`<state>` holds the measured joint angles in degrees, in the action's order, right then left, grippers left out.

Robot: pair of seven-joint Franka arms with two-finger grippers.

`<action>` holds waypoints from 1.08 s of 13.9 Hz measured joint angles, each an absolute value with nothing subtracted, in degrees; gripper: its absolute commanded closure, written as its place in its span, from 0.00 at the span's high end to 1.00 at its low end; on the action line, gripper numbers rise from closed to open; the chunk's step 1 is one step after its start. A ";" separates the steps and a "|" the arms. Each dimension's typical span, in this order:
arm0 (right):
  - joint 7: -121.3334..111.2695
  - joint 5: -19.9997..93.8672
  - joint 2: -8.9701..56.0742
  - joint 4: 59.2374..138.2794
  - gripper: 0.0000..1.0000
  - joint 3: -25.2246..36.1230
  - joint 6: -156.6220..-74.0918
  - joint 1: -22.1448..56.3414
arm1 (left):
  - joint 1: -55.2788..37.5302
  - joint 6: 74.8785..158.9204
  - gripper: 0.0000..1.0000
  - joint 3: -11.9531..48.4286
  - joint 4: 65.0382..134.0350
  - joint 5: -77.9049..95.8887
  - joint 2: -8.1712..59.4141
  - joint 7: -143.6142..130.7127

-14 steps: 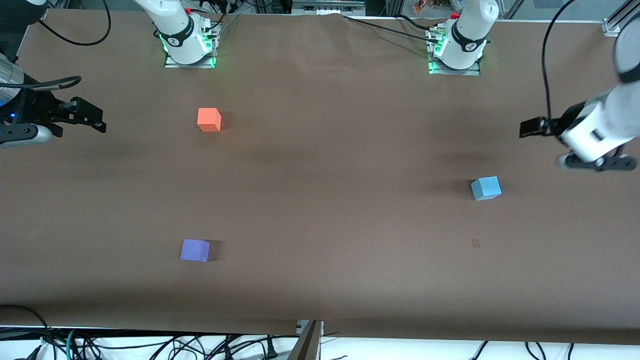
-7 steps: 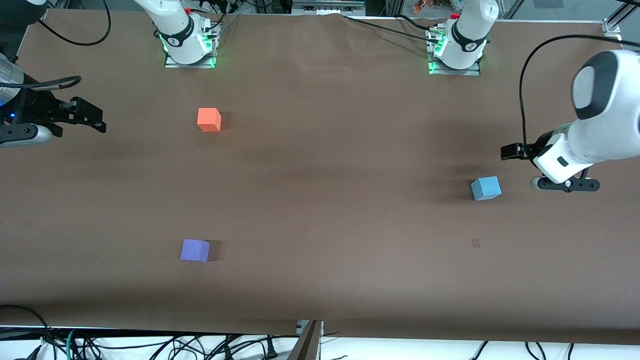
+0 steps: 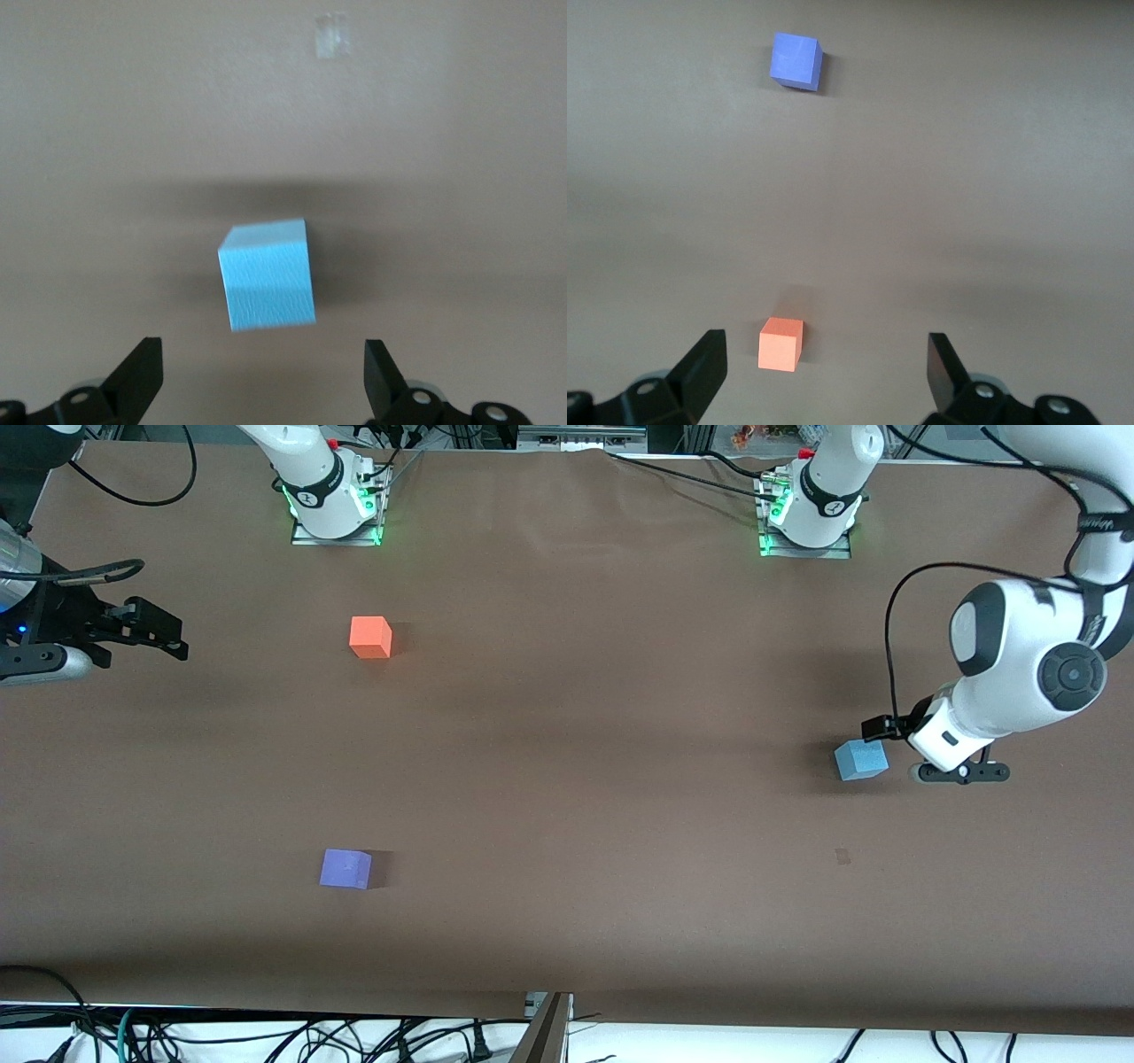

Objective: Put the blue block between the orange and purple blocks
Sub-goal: 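Reach the left gripper down over the light-blue cube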

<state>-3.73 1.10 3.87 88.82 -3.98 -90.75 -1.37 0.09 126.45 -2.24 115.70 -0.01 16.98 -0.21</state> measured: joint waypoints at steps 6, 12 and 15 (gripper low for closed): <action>-3.73 1.10 3.87 88.81 1.00 -3.98 -90.75 -1.37 | 1.63 135.31 1.00 -2.24 119.96 -0.01 20.74 -0.21; -3.73 1.10 3.87 88.81 1.00 -3.98 -90.75 -1.37 | 1.02 136.29 1.00 -1.79 120.00 -0.01 22.09 -0.11; -3.73 1.10 3.87 88.81 1.00 -3.98 -90.75 -1.37 | 0.91 140.70 1.00 -1.75 120.03 -0.01 24.76 -0.11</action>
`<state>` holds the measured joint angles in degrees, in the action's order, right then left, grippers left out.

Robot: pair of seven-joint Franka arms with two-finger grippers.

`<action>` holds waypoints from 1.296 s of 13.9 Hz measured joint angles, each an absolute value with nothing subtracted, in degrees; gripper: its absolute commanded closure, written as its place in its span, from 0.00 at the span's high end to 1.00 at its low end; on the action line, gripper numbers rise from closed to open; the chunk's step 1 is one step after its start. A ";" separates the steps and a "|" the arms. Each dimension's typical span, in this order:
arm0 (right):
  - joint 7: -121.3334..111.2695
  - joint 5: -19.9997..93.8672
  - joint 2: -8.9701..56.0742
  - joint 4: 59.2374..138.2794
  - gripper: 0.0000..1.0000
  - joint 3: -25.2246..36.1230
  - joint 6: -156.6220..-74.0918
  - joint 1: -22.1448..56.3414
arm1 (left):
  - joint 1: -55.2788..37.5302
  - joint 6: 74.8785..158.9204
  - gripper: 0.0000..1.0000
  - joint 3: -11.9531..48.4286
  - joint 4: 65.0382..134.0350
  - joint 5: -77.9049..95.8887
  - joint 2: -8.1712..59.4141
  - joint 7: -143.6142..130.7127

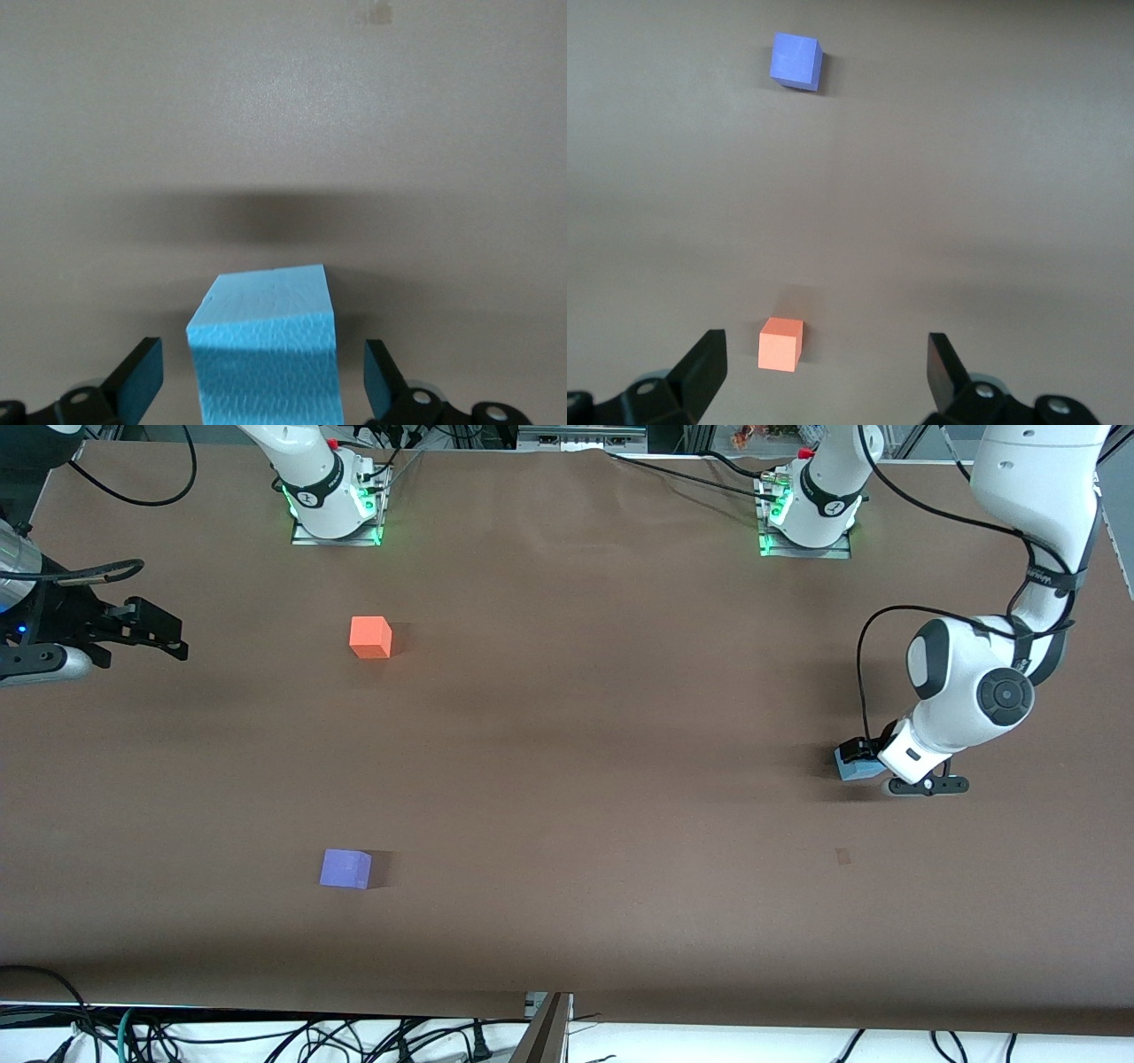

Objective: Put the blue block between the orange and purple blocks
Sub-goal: 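Reach the left gripper down over the light-blue cube, then close the left gripper on the light-blue cube, then carry the light-blue cube with the left gripper toward the table middle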

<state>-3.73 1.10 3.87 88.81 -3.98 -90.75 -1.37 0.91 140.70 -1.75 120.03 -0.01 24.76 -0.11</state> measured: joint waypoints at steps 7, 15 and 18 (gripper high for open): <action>-3.73 1.10 3.87 88.80 1.00 -3.98 -90.75 -1.37 | 0.91 141.61 0.04 -1.75 120.01 -0.01 26.03 -0.11; -3.73 1.10 3.87 88.80 1.00 -3.94 -90.75 -1.39 | 0.86 125.33 0.00 2.76 112.65 -0.01 24.30 1.45; -3.73 1.10 3.87 88.80 1.00 -3.87 -90.75 -1.42 | 0.67 115.93 0.00 9.75 104.66 0.02 23.34 -3.38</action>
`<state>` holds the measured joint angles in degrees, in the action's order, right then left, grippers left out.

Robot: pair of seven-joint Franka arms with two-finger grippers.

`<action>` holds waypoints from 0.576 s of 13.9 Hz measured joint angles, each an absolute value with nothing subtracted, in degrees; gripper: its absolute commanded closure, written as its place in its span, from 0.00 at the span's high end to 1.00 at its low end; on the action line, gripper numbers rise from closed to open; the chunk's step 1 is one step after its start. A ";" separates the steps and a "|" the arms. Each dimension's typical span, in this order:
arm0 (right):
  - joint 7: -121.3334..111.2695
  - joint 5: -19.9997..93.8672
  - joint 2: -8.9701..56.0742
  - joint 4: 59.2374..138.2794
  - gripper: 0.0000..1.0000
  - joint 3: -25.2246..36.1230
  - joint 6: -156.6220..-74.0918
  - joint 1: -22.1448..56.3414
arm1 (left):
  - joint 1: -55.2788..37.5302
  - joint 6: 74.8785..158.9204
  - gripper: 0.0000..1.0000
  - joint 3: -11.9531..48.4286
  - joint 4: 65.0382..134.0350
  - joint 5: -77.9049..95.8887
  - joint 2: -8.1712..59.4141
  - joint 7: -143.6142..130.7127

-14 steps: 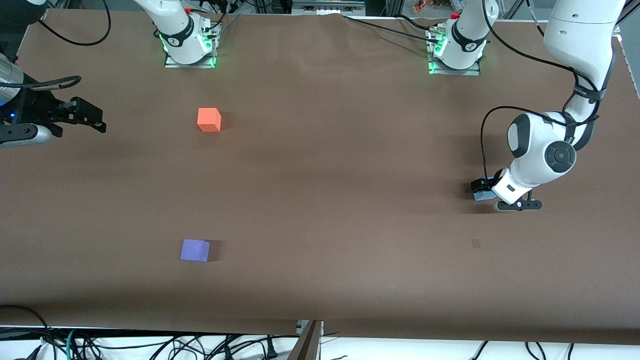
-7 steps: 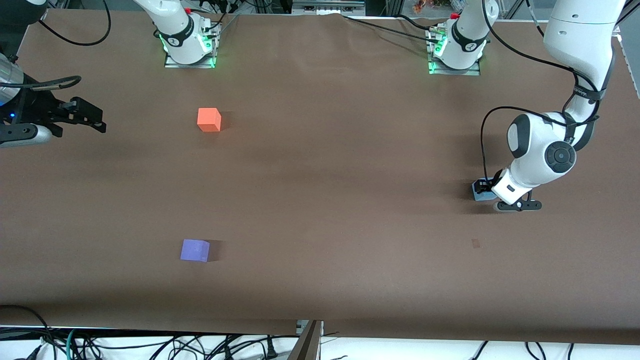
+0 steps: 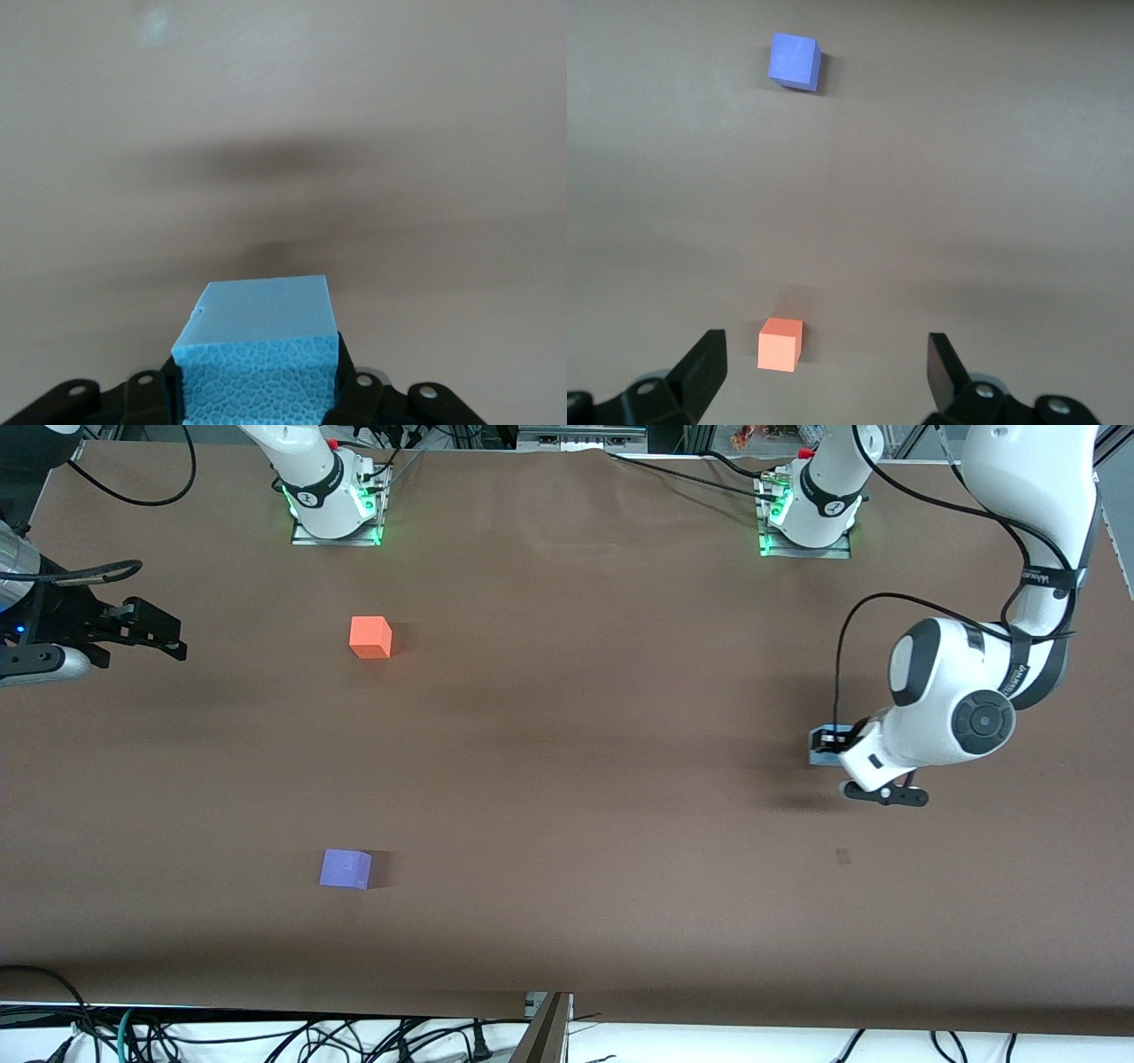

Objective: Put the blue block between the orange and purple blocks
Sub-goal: 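Carry the light-blue cube with the left gripper toward the table middle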

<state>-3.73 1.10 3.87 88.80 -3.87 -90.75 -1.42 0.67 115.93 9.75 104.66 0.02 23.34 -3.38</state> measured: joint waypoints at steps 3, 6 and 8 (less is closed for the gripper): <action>-3.73 1.10 3.88 88.80 1.00 -3.87 -90.75 -1.42 | -2.79 115.77 0.00 13.64 97.68 1.32 26.07 -8.96; -3.73 1.10 3.90 88.80 1.00 -3.86 -90.75 -1.43 | -11.01 116.02 0.00 13.77 89.62 6.78 34.36 -15.48; -3.73 1.10 3.95 88.80 1.00 -3.86 -90.75 -1.43 | -17.21 118.07 0.00 13.78 84.25 7.69 40.86 -22.15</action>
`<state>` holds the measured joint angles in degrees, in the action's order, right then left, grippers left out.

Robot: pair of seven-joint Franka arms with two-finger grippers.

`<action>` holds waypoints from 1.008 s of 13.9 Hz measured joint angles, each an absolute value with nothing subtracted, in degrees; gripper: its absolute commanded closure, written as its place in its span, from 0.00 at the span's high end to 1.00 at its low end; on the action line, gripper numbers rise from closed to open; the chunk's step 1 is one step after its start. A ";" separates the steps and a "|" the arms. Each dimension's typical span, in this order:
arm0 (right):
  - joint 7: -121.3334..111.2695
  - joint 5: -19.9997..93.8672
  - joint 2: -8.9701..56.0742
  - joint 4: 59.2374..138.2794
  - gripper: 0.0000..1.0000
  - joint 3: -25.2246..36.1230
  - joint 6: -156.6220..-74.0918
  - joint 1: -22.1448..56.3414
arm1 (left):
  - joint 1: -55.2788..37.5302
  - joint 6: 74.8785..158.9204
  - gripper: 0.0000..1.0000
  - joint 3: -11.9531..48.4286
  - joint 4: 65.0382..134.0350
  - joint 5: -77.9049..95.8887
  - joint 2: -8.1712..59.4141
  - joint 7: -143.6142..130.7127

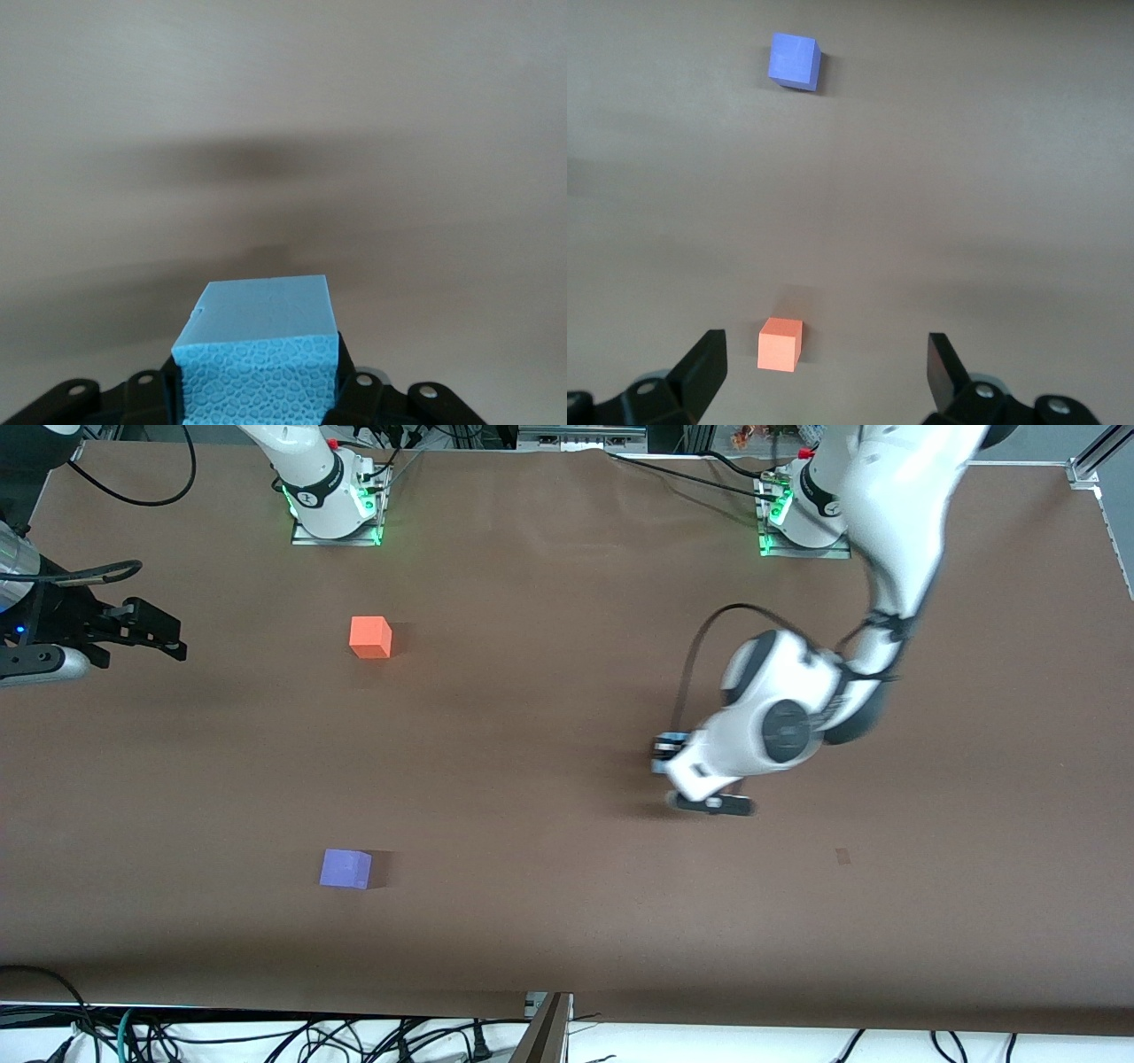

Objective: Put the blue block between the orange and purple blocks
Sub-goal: 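Carry the light-blue cube with the left gripper toward the table middle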

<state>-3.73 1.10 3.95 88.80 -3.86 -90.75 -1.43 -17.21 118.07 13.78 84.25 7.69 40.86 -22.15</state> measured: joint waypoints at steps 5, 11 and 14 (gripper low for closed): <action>-3.73 1.10 4.59 88.81 1.00 -3.86 -90.88 -1.42 | -29.41 129.54 0.22 13.17 73.52 7.71 51.74 -36.96; -3.75 1.05 9.09 88.83 1.00 -3.72 -91.94 -1.54 | -38.07 136.29 1.00 6.53 70.26 7.71 55.24 -48.50; -5.06 1.02 11.02 88.84 1.00 -3.71 -92.19 -1.56 | -34.17 134.27 1.00 6.09 68.67 7.71 53.58 -48.66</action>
